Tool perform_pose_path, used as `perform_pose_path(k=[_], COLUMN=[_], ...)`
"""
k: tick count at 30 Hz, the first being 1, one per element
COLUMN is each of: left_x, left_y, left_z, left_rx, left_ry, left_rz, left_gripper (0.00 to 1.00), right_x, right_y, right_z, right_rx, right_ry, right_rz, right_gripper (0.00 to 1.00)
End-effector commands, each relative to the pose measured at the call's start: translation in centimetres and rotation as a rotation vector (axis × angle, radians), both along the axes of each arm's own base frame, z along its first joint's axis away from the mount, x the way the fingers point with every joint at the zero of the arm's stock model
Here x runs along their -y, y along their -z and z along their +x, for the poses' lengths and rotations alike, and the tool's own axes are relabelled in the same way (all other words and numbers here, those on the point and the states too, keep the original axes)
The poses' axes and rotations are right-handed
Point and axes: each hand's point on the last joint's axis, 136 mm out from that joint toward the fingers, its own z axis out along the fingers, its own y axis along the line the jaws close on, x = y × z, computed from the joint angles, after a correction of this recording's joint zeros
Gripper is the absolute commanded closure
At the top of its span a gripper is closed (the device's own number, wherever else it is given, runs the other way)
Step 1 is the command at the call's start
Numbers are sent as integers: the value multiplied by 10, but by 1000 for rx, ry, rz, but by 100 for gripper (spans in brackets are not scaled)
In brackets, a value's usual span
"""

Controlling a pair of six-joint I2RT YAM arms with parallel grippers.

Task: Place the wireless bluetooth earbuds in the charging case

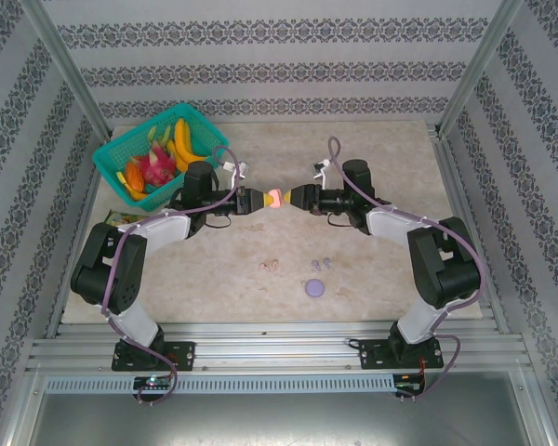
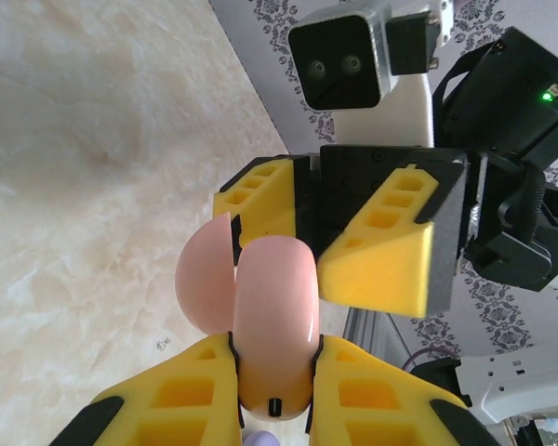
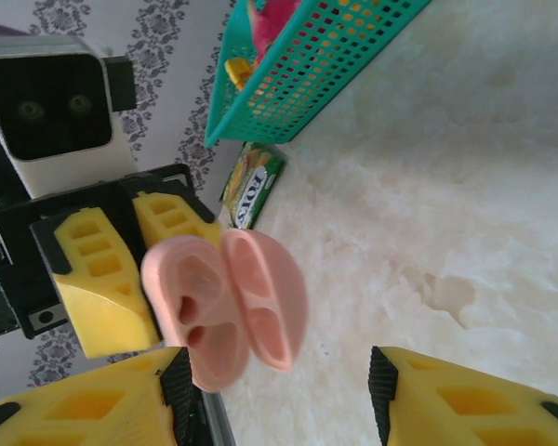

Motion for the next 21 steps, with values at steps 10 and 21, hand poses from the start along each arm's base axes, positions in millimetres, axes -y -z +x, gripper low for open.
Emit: perform_pose_path(k=[10,21], left_x=[3,3], left_y=[-21,-21], left_z=[2,3], left_rx=[65,66], left_ry=[20,18], left_rz=[-29,-26], left_gripper=[88,88], right_x=[-10,9], right_y=[-1,3], right_z=[5,4], right_rx=[37,25], right_ry=[-17,24], right_rz=[6,29], right_gripper=[52,53])
